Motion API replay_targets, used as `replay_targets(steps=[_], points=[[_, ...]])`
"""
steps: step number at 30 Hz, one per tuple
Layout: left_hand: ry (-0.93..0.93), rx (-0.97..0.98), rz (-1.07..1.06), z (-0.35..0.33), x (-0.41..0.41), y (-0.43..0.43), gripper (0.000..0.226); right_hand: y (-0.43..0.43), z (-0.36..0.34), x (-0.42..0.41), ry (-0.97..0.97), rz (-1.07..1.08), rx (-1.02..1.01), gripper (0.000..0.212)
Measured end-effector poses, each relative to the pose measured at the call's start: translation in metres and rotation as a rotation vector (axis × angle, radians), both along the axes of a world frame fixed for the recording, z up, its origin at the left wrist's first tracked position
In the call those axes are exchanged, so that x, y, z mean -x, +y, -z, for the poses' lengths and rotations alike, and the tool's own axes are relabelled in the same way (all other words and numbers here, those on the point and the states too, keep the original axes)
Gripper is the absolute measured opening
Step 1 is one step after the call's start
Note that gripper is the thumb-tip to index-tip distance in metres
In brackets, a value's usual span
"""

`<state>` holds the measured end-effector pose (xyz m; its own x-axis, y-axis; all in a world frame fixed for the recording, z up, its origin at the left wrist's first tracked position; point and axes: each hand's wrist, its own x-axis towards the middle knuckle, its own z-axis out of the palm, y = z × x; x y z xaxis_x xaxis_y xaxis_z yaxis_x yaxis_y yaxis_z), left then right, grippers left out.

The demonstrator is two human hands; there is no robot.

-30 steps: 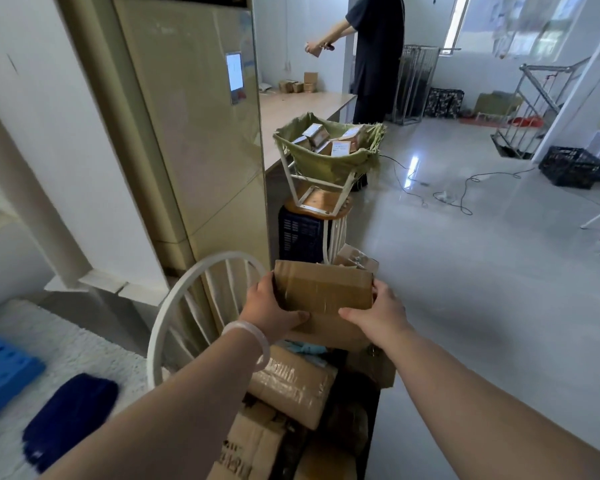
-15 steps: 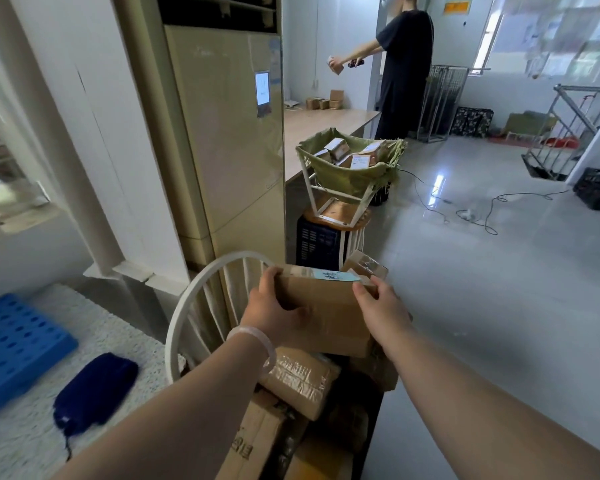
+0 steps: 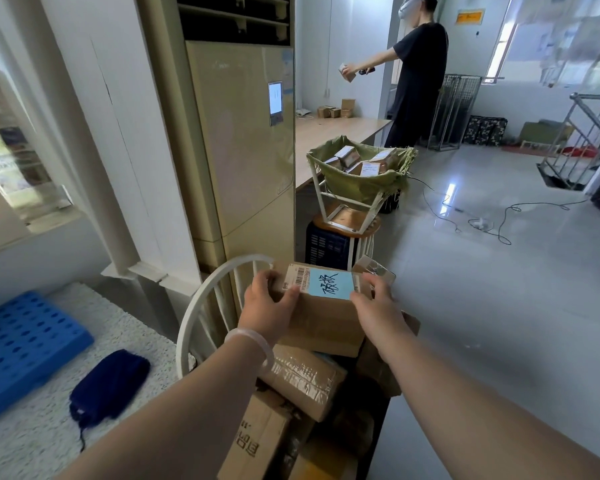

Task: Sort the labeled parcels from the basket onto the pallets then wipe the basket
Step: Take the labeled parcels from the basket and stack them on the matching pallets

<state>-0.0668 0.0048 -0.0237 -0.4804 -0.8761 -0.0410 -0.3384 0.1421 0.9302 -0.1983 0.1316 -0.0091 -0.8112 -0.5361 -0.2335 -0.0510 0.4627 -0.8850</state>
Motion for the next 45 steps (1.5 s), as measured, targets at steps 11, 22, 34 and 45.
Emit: replay_targets(steps=[11,22,34,45], points=[[0.103,0.003,0.029,-0.015,-0.024,-0.01,0.035,-0.006,0.0,0.008,-0.106,-0.046,-0.028,0.059],[0.036,0.044,0.062,-0.007,-0.022,-0.001,0.103,-0.016,0.006,-0.003,-0.357,0.011,0.162,0.05],[-0.023,0.042,-0.002,-0.003,-0.032,0.001,0.121,-0.037,0.01,-0.029,-0.266,-0.084,0.057,0.056],[0.015,0.065,0.045,-0.015,-0.101,-0.036,0.117,-0.067,-0.014,-0.083,0.062,-0.546,-0.062,0.08]])
